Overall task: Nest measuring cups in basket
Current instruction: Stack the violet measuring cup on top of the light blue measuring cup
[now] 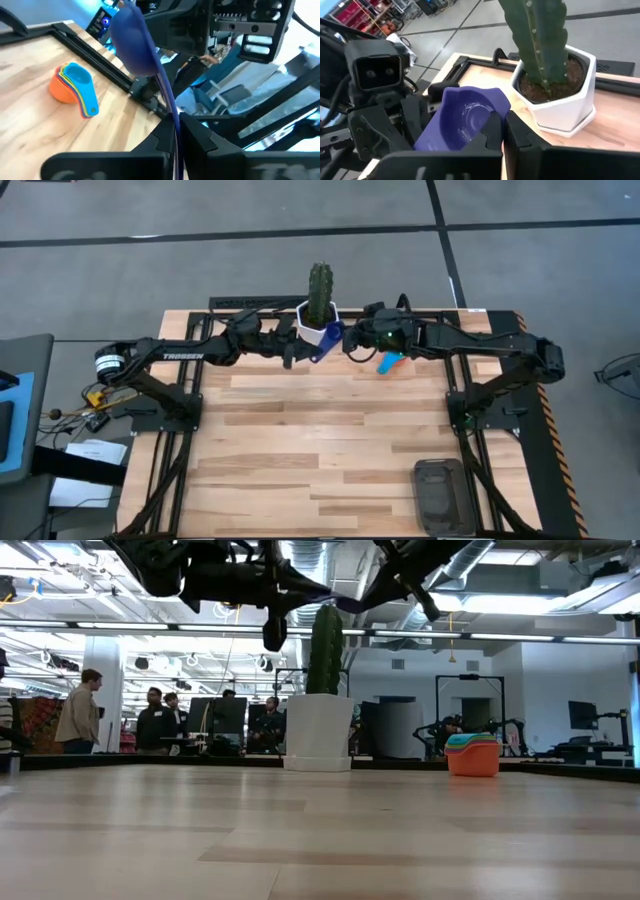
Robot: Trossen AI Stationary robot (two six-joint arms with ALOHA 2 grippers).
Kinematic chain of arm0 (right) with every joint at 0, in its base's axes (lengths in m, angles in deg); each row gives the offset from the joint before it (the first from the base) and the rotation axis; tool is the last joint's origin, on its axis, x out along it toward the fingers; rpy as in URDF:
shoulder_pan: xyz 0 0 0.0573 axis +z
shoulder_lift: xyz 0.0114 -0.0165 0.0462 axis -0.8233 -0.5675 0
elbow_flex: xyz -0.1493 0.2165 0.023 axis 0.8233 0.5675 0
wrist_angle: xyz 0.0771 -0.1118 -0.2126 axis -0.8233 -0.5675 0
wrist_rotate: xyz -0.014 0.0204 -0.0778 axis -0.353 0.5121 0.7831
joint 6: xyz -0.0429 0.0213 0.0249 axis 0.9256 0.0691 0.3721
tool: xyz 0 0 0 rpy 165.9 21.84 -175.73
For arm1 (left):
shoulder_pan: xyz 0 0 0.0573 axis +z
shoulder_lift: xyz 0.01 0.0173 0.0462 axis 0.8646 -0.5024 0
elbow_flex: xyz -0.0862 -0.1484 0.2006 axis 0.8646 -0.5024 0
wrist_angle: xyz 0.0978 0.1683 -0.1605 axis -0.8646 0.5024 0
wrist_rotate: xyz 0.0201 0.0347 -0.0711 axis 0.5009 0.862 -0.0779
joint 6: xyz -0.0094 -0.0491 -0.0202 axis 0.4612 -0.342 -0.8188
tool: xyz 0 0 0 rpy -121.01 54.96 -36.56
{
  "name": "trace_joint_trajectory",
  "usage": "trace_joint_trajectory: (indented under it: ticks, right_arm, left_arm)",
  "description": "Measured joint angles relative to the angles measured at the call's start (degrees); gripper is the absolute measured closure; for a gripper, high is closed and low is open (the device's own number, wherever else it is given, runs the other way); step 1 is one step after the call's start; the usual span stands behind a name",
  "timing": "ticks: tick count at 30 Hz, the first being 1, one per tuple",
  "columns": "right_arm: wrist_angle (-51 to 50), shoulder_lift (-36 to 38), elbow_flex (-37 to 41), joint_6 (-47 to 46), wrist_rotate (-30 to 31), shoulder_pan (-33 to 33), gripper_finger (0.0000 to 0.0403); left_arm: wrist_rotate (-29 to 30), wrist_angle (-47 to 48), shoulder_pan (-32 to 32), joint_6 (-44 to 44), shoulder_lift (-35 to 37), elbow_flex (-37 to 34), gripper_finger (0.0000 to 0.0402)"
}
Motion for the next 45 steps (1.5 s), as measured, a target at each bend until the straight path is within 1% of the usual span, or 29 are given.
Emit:
trace_joint_trajectory:
  ticks: [2,5,7,13,18,21,23,27,31,35,37,39,45]
  right_arm:
    - [-1.31,0.0,0.0,-0.06,-0.21,-0.14,0.0398]
    - [-3.78,0.02,0.0,0.04,-1.07,-0.98,0.0399]
    - [-5.91,0.15,0.0,0.34,-2.06,-1.6,0.0399]
    - [-13.34,1.46,-0.15,2.38,-6.25,-5.0,0.0399]
    - [-28.62,3.8,0.09,4.79,-7.13,-9.65,0.0399]
    - [-33.46,6.82,2.66,7.77,-8.06,-13.67,0.0399]
    - [-33.91,9.46,5.31,9.58,-9.55,-17.17,0.0399]
    - [-33.84,14.08,11.1,13.0,-12.84,-24.64,0.0399]
    - [-32.32,15.56,16.12,16.74,-15.73,-30.38,0.0399]
    - [-27.85,14.53,19.99,18.62,-19.18,-33.26,0.0399]
    - [-26.16,13.71,21.09,19.28,-19.74,-34.29,0.0399]
    - [-23.82,13.02,22.21,19.95,-19.97,-35.23,0.0399]
    - [-22.85,10.42,23.02,22.47,-21.28,-37.6,0.0398]
  left_arm:
    - [0.32,1.17,0.0,2.89,0.0,0.0,0.0385]
    - [3.11,3.05,0.09,4.31,0.0,0.03,0.0368]
    - [4.07,4.45,0.6,4.46,0.0,0.09,0.0351]
    - [4.31,8.73,2.9,8.09,0.0,0.09,0.0291]
    - [3.81,11.71,5.23,8.23,0.0,0.09,0.0258]
    - [3.83,12.19,6.06,8.75,0.0,0.09,0.0249]
    - [4.57,12.12,6.14,9.71,0.0,0.09,0.0247]
    - [7.87,12.01,6.1,11.24,0.0,0.09,0.0246]
    - [12.56,12.11,6.1,12.98,0.0,0.09,0.0246]
    - [17.38,12.35,6.1,13.47,0.0,0.09,0.0246]
    - [18.99,12.34,6.1,13.98,0.0,0.09,0.0246]
    - [19.47,12.44,6.1,14.39,0.0,0.09,0.0246]
    - [20.62,14.73,6.1,14.81,0.02,0.09,0.0246]
